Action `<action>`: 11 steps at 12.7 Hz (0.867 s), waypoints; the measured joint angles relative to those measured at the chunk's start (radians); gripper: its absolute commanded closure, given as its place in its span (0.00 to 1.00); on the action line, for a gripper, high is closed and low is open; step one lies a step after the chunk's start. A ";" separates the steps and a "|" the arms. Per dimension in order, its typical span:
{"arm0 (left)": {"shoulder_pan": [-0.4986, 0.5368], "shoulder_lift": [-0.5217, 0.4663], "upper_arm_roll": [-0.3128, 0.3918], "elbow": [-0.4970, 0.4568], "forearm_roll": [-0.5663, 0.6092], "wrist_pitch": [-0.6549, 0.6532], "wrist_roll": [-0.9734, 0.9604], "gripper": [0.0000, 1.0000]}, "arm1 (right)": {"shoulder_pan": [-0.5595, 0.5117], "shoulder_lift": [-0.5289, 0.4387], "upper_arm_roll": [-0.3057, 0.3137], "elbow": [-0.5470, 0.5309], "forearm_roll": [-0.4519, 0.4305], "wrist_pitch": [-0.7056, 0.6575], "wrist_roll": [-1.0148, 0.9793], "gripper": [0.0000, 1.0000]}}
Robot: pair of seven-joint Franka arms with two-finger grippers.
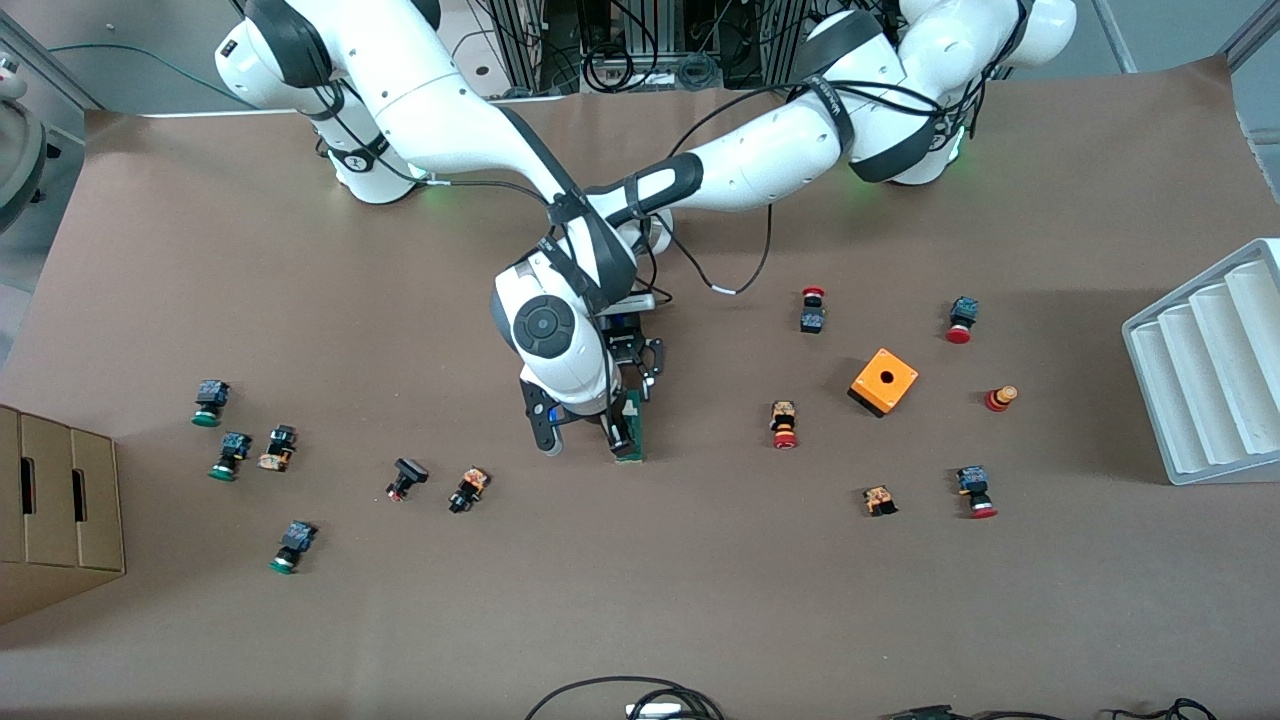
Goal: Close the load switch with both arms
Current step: 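Lower the right gripper and grasp the white lever, then push the white lever along the switch body with the right gripper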
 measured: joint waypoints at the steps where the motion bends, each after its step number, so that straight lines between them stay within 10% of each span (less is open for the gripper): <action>1: 0.000 0.000 0.000 0.000 0.000 0.000 0.000 0.37 | 0.008 0.000 0.000 -0.014 0.000 0.014 0.003 0.32; 11: 0.000 0.000 0.000 0.000 0.000 0.000 0.000 0.37 | 0.048 -0.016 0.000 -0.090 0.001 0.069 0.026 0.44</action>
